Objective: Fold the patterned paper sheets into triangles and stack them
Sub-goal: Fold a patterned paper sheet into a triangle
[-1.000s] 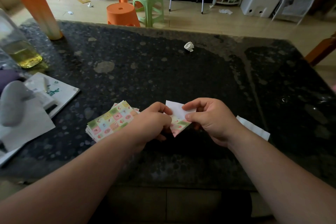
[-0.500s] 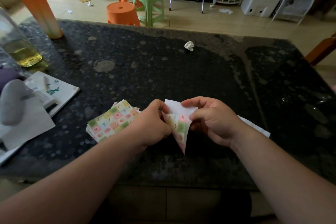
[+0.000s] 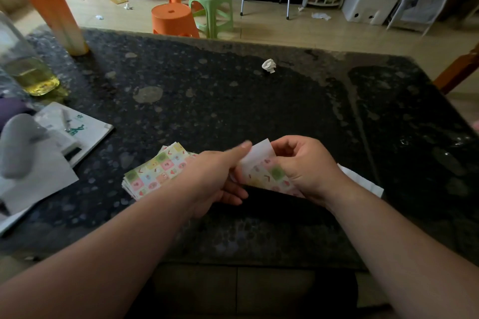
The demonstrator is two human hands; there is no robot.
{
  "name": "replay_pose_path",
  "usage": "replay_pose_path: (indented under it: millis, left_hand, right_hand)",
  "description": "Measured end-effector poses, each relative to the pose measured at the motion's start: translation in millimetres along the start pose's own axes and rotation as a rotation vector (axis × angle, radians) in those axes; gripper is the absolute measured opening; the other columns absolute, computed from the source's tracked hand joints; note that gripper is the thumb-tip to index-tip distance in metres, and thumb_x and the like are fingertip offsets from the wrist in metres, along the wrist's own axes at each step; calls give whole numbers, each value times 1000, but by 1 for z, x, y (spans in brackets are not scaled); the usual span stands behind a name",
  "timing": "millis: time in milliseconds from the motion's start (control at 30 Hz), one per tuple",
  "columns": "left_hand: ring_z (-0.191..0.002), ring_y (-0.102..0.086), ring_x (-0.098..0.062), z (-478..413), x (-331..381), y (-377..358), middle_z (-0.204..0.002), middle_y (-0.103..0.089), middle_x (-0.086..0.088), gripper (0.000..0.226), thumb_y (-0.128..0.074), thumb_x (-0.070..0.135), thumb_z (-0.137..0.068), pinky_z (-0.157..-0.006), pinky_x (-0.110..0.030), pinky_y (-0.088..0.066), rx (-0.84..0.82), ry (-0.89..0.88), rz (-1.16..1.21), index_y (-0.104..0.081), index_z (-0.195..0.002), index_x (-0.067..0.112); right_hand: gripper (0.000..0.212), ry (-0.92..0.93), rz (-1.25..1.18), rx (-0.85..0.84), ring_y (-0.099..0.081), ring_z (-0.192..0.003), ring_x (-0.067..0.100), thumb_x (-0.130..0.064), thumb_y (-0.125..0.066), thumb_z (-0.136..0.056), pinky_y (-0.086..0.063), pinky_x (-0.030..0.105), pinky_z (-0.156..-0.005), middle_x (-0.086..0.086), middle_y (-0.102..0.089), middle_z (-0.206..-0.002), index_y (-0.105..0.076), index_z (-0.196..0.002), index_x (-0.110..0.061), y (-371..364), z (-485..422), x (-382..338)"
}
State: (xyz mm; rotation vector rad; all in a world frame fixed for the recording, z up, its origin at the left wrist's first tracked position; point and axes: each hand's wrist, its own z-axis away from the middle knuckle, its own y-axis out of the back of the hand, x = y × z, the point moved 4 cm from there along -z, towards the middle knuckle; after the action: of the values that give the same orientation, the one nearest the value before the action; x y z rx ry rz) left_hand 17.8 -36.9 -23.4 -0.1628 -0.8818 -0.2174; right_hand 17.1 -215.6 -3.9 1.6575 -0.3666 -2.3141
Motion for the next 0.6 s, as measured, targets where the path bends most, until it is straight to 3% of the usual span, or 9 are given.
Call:
replay_pose_path:
  millis: [67, 133, 233, 300, 433, 600]
  left_hand:
    - [-58, -64, -22, 0, -1, -3, -83, -65, -15, 30, -74, 31, -92, -50, -31, -52, 19, 4, 7, -66, -88, 3]
    - [-61, -66, -22, 0, -3, -3, -83, -66, -16, 21, -77, 18, -90, -53, -31, -54, 31, 14, 51, -62, -85, 5]
    - [-76, -72, -30, -2, -4, 0, -89, -67, -19, 32, -74, -8, -82, -62, -36, -58, 57, 25, 104, -50, -74, 11]
    - [-87, -72, -35, -4, -1, 3, -102, -64, -19, 35, -69, -19, -79, -70, -41, -61, 81, 9, 114, -50, -81, 10]
    - [-94, -74, -35, -4, 1, 9, -118, -66, -17, 50, -68, -19, -80, -70, -41, -62, 70, -5, 240, -57, -117, 13]
    - [-91, -77, -29, -3, 2, 9, -106, -77, -16, 29, -60, -10, -93, -67, -37, -62, 2, -10, 327, -64, -117, 4]
  right_hand:
    - [16, 2, 11, 18, -74, -95, 12, -13, -79, -87, -64, 41, -83, -5, -76, -99, -76, -97, -25, -1, -1, 0]
    - [14, 2, 18, 29, -73, -96, 14, -14, -79, -87, -63, 42, -85, -4, -76, -98, -76, -95, -25, -2, -1, 0]
    - [12, 16, 55, 65, -71, -94, 13, -15, -75, -91, -60, 37, -83, -6, -74, -96, -74, -94, -26, -1, -3, -1]
    - [10, 24, 61, 87, -69, -93, 11, -16, -74, -92, -58, 33, -82, -7, -73, -96, -74, -94, -27, 0, -3, -1]
    - [9, -33, -18, 97, -72, -91, 14, -15, -75, -92, -61, 37, -81, -4, -75, -95, -74, -95, -24, 3, -6, 4]
    - [12, -110, -175, 23, -76, -87, 19, -9, -75, -91, -63, 39, -78, 2, -78, -92, -74, -100, -18, 4, -5, 5]
